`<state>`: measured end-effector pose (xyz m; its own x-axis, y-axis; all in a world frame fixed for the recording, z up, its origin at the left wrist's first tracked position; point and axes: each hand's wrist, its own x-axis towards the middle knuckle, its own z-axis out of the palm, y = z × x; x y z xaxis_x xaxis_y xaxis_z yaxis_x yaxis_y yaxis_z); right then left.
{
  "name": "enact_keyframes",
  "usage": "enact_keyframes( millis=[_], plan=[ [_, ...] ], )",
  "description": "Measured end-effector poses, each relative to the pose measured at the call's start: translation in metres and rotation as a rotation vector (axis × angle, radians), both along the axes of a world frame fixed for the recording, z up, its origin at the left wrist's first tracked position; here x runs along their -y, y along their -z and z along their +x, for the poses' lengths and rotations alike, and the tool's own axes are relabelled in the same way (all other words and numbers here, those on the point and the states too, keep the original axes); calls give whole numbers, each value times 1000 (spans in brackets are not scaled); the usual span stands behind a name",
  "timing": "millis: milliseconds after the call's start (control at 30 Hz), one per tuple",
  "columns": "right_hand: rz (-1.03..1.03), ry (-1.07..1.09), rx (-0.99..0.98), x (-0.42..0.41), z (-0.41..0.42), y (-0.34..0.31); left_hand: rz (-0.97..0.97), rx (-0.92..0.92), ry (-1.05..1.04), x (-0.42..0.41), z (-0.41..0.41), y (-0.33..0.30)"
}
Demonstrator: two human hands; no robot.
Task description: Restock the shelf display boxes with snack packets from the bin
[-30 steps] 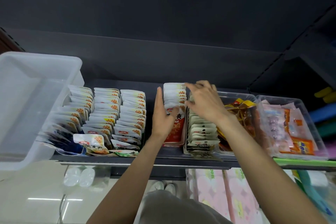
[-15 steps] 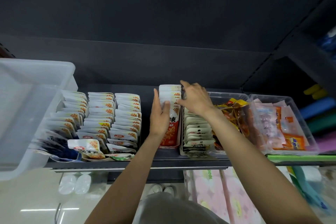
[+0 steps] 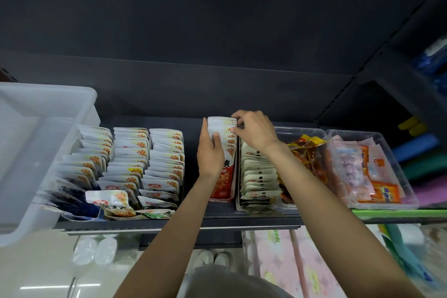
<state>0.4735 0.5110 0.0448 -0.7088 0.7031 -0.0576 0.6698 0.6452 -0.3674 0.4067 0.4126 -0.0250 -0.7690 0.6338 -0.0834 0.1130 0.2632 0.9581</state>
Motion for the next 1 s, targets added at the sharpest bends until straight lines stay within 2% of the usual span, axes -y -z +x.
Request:
enact_keyframes(
  millis=[133,267,367,467,567,667,900,1000],
  plan=[
    [-49,5,-38,-1,9,-5,73,120,35,11,1,-6],
    [26,-33,-114,9,25,-14,139,233,-11,34,2,-6],
    [190,11,-176,33,40,-11,111,225,-8,47,5,-6],
    [299,18,-56,49,39,2,73,149,31,50,4,-7],
    [295,-5,67,50,31,10,10,97,111,48,10,-14],
    [267,-11,119,50,28,15,39,248,156,43,21,-20],
    [219,-4,82,45,31,13,61,326,167,38,25,-21],
    [191,27,21,41,30,11,101,286,131,39,19,-25]
  ],
)
